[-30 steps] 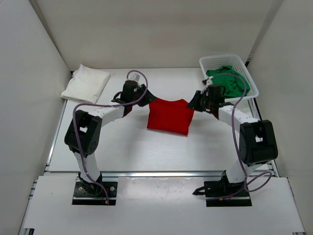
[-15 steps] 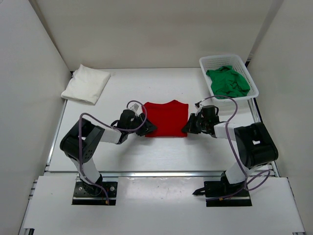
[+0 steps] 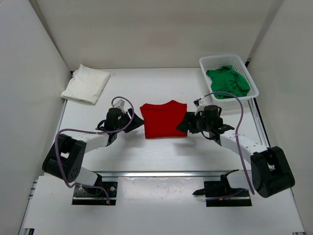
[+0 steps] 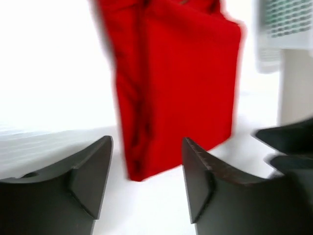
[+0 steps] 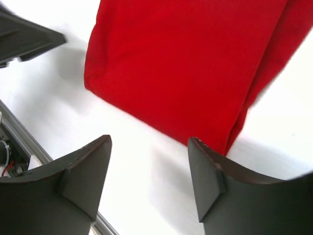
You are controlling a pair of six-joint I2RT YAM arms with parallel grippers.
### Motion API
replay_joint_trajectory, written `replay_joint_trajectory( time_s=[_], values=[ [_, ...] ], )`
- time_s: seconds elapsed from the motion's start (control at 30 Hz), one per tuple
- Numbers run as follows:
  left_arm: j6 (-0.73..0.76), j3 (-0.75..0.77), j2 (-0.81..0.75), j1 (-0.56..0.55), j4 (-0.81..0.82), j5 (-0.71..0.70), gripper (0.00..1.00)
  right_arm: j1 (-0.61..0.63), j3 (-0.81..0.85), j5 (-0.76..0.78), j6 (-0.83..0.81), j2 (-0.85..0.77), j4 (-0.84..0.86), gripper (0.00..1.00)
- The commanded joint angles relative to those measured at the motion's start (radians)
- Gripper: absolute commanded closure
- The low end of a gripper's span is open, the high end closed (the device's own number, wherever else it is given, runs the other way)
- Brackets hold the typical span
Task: Fold and stack the t-shirts
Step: Put the neatly folded tshirt into the corner of the board with the left arm
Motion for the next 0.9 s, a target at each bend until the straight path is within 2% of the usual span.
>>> replay_joint_trajectory(
  time_s=[0.0,0.13,0.27,0.33,0.4,0.47,0.5,0.53,0.63,0.73,0.87],
  values=[
    [0.059,0.023,0.086,0.010,-0.049,0.017,0.27,0.008,-0.067,0.007,0.000,-0.053,0.020,0.36],
    [0.067,0.039,0.191,0.002,0.043,0.056,0.11,0.002,-0.113,-0.016,0.016,-0.079,0.038,0.36],
    [0.073,0.127,0.322,-0.007,0.043,0.053,0.09,0.000,-0.142,-0.022,0.018,-0.076,0.052,0.35],
    [0.082,0.199,0.372,-0.020,0.014,0.022,0.15,0.002,-0.151,-0.032,0.023,-0.073,0.072,0.35],
    [0.077,0.252,0.448,-0.036,-0.010,0.030,0.23,0.001,-0.153,-0.046,0.030,-0.070,0.086,0.35],
    [0.060,0.292,0.490,-0.047,0.009,0.041,0.45,-0.006,-0.157,-0.051,0.035,-0.068,0.098,0.35],
    [0.050,0.331,0.519,-0.056,0.008,0.042,0.54,-0.012,-0.160,-0.060,0.046,-0.067,0.103,0.35],
    [0.042,0.370,0.539,-0.067,0.014,0.056,0.58,-0.021,-0.151,-0.074,0.043,-0.060,0.109,0.35],
    [0.014,0.511,0.576,-0.087,0.036,0.079,0.86,-0.027,-0.156,-0.091,0.049,-0.063,0.112,0.36],
    [0.033,0.724,0.612,-0.087,-0.059,0.077,0.98,-0.056,-0.176,-0.109,0.066,-0.079,0.112,0.36],
    [0.034,0.981,0.646,-0.015,-0.168,0.112,1.00,-0.087,-0.188,-0.117,0.058,-0.120,0.078,0.36]
  ],
)
